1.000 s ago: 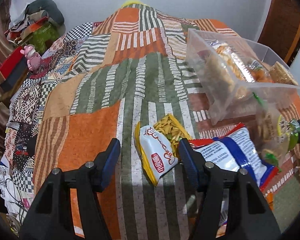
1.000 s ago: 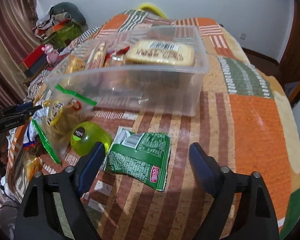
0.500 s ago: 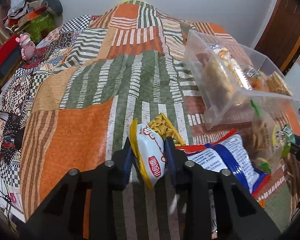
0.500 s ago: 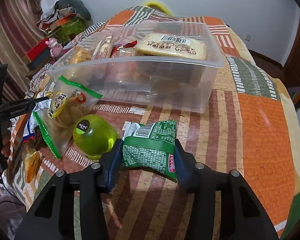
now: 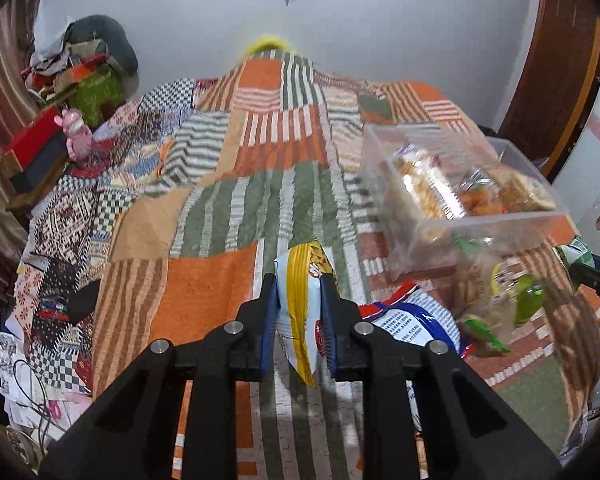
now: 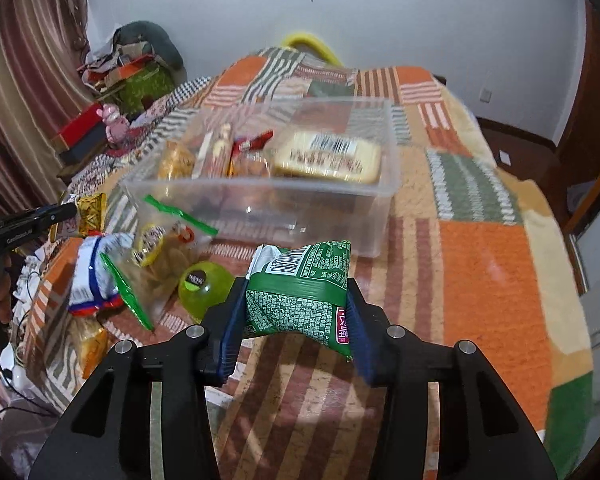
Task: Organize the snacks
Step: 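Carry the green packet into the clear box and open the right tool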
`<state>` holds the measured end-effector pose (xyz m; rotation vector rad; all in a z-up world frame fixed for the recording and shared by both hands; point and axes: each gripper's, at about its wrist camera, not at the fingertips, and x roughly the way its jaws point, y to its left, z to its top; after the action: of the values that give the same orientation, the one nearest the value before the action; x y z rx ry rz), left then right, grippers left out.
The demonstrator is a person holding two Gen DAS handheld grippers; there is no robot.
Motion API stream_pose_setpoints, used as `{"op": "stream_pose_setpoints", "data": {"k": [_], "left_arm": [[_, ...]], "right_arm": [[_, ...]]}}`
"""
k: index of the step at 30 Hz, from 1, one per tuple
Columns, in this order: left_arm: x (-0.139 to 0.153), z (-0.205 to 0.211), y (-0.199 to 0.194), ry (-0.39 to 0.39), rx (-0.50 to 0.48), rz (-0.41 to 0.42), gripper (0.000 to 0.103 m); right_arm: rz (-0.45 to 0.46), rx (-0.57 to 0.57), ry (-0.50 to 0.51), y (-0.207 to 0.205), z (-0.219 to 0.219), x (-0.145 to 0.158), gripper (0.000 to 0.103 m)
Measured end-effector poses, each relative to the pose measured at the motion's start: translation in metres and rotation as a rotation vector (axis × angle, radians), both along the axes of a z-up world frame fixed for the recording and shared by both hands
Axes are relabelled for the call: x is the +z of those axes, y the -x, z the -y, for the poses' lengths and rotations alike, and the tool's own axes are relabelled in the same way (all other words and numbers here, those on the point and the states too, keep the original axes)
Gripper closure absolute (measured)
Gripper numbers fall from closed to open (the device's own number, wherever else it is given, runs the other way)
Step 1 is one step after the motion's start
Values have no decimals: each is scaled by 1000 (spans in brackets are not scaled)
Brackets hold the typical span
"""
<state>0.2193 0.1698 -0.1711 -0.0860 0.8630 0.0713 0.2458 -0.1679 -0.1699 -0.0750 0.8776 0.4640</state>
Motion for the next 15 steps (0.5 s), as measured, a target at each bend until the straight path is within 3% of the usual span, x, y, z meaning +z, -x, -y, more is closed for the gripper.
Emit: {"op": "stream_pose_setpoints", "data": {"k": [15], "left_arm": [[73, 46, -6, -3, -90, 164, 84]], "right_arm": [[178, -5, -15, -8, -3, 54, 61]]}}
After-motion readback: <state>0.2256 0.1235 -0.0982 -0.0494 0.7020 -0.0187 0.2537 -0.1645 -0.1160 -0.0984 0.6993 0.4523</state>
